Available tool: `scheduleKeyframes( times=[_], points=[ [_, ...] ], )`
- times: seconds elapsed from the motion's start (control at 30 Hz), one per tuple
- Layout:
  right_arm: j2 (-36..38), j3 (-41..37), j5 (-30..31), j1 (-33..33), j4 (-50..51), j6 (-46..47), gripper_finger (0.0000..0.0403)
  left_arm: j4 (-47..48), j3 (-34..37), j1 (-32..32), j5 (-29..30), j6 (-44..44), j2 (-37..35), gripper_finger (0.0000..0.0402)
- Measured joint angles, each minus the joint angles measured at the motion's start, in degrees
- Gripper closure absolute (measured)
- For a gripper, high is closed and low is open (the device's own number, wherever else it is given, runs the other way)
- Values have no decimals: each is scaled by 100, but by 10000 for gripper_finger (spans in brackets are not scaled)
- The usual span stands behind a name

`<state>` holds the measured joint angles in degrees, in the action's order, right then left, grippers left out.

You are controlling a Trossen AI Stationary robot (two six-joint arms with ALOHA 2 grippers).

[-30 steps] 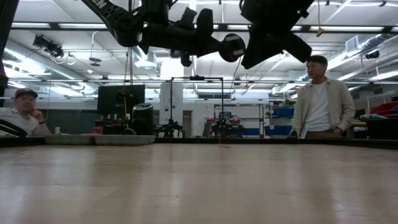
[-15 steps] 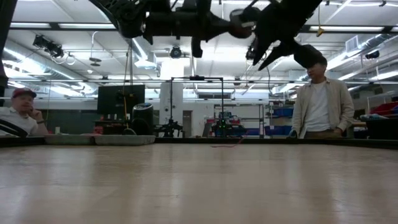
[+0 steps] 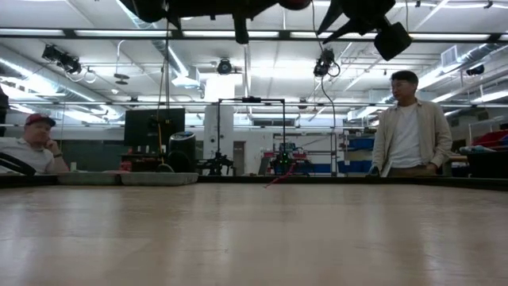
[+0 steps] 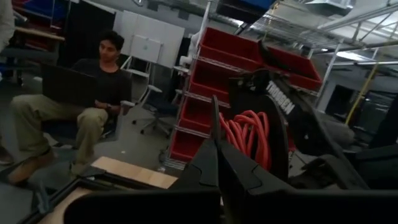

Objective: Coil cords
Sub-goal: Coil the red wire onto the spool

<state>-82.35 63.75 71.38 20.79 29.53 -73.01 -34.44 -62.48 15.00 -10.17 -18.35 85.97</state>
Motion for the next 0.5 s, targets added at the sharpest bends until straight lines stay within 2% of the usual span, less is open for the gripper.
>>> scheduleKeyframes(
  times=[0.27, 0.5],
  points=[
    [0, 1, 94, 32, 28, 76, 330, 23, -4, -168, -77, 9, -25, 401],
    [0, 1, 75, -62, 694, 98, 330, 7, -4, -165, -177, 6, -86, 401]
  ],
)
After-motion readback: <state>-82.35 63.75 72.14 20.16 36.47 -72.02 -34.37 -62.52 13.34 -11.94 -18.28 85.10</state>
